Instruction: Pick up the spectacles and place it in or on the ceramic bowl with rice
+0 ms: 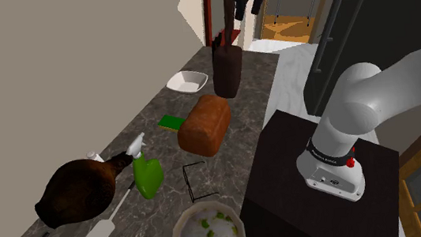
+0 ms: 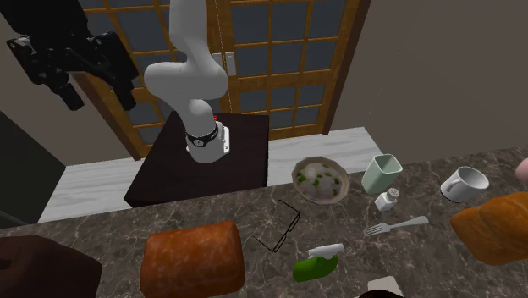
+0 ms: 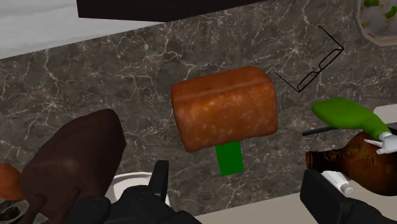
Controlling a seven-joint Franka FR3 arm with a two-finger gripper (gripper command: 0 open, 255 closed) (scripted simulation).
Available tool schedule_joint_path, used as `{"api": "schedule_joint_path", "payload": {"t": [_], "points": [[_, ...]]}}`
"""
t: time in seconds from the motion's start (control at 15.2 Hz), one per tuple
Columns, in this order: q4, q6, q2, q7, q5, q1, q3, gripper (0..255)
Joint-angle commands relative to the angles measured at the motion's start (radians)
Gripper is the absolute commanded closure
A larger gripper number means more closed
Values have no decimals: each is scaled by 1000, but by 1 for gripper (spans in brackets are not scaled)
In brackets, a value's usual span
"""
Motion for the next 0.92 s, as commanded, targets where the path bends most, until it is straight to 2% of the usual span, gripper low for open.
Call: {"api": "schedule_joint_path", "payload": {"t": [0.0,0.46,0.86], "points": [[0,0,0,0,0,0,0,0],[-220,149,-65,178,82,4,124,0],[-361,293,-61,334,173,26,249,0]]}}
